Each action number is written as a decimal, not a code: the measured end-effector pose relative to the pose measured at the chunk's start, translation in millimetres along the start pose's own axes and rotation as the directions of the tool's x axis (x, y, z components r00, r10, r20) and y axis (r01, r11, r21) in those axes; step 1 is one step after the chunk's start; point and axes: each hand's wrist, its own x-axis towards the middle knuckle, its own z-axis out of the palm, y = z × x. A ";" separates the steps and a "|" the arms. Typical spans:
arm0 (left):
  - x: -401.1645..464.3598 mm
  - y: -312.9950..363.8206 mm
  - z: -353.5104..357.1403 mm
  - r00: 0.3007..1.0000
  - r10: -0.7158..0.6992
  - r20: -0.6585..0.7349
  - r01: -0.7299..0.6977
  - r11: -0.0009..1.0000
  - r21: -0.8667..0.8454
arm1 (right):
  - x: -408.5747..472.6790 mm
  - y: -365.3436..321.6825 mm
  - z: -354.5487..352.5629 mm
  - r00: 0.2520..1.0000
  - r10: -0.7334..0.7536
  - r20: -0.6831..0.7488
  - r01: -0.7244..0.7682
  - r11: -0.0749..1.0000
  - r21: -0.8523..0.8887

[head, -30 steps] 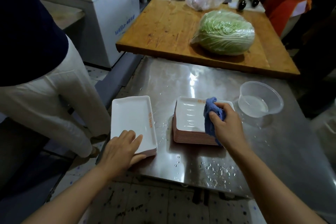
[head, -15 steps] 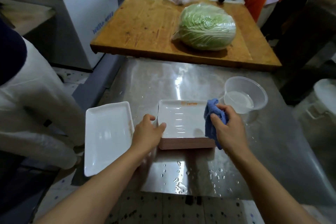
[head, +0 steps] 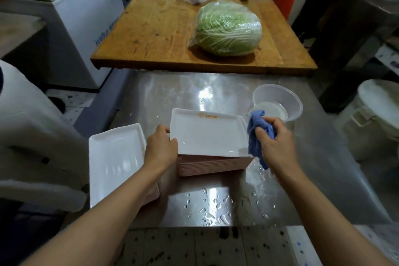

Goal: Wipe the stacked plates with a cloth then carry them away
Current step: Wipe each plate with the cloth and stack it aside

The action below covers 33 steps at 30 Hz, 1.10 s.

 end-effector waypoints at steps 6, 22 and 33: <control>-10.1 10.4 0.1 0.959 -0.132 0.251 0.237 0.859 -0.454 | -7.7 -9.0 -9.3 0.999 -0.005 -0.040 0.005 1.000 0.006; 15.8 135.6 24.7 0.980 0.061 0.189 0.057 0.825 -0.562 | 73.6 -9.8 -82.8 0.993 -0.040 -0.109 0.046 0.998 0.053; 35.8 226.0 102.4 0.931 0.320 -0.177 -0.317 0.947 0.046 | 152.8 21.1 -141.7 0.993 -0.067 -0.094 0.069 0.997 0.019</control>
